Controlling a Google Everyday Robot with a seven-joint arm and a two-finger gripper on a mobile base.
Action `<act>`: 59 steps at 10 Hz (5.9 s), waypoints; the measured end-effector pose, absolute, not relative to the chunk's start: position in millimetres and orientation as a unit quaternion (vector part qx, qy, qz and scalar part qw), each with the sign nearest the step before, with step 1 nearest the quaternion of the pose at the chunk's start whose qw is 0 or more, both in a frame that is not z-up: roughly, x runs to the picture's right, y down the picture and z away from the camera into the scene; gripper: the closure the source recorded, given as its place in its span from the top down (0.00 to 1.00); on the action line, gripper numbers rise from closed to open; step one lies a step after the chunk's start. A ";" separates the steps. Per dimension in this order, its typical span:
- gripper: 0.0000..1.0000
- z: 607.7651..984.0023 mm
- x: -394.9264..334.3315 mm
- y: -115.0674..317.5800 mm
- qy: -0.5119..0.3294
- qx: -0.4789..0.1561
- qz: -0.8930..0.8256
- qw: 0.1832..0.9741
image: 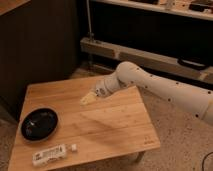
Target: Place the bottle in the ceramic bowl
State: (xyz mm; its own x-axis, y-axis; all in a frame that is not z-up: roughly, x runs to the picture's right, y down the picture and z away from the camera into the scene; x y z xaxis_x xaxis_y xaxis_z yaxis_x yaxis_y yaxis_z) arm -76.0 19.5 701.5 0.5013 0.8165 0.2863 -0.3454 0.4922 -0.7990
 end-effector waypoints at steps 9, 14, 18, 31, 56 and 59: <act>0.65 665.1 -104.1 29.5 -0.458 -0.364 0.178 0.791; 0.65 649.5 -123.4 44.5 -0.404 -0.324 0.073 0.852; 0.65 639.2 -133.5 75.3 -0.372 -0.305 0.041 0.876; 0.65 657.5 -175.4 181.3 -0.396 -0.339 0.061 0.851; 0.65 724.1 -164.0 284.3 -0.345 -0.405 0.083 0.843; 0.65 732.0 -165.4 284.9 -0.344 -0.405 0.089 0.842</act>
